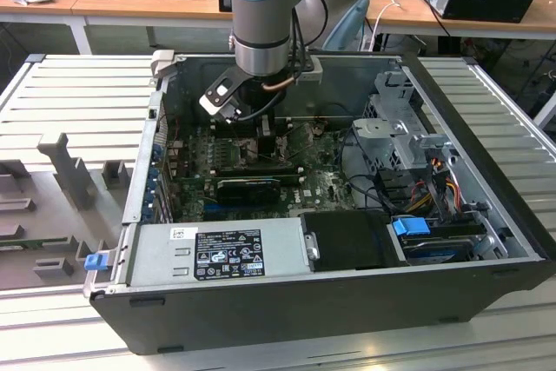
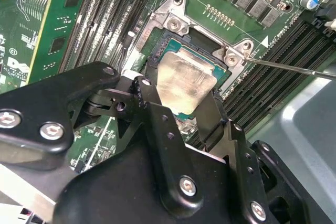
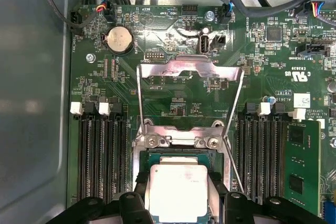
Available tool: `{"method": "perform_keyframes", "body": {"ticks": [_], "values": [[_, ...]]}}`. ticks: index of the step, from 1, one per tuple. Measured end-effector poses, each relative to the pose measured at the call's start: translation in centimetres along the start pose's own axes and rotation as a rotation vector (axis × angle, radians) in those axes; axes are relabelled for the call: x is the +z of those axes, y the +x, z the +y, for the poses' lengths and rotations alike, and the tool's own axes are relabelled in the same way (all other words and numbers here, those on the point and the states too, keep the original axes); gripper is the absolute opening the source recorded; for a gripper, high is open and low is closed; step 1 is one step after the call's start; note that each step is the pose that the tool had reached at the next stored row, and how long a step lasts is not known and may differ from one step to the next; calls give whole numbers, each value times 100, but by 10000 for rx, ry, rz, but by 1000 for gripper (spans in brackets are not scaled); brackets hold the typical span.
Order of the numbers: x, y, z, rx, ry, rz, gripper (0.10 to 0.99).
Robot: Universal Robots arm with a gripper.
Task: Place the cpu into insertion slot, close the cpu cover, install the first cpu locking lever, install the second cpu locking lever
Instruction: 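Place the cpu into insertion slot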
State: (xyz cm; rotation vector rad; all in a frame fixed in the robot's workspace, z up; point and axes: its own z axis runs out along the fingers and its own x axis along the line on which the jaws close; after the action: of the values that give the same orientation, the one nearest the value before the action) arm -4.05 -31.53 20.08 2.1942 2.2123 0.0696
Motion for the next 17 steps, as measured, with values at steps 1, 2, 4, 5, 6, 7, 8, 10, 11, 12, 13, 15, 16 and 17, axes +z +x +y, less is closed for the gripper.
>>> {"method": "perform_keyframes", "body": {"ticks": [1, 2, 4, 5, 6, 7, 8, 10, 11, 12, 13, 15, 16, 17], "values": [[3, 0, 0, 4, 0, 0, 529], [4, 1, 0, 12, -1, 1, 529], [2, 1, 1, 19, -5, 6, 529], [0, 2, 1, 45, -6, 7, 529], [-1, 1, 1, 79, -5, 1, 529], [-2, 1, 1, 104, -4, -1, 529], [-2, 1, 1, 116, -4, -2, 529], [-2, 1, 1, 119, -4, -2, 529], [-2, 1, 1, 119, -5, -1, 529], [-3, 1, 1, 119, -4, -2, 529], [-3, 1, 1, 120, -4, -3, 529], [-3, -1, 0, 120, -3, -3, 529], [-2, -2, 1, 119, -4, -2, 529], [-2, -2, 1, 119, -4, -3, 529]]}}
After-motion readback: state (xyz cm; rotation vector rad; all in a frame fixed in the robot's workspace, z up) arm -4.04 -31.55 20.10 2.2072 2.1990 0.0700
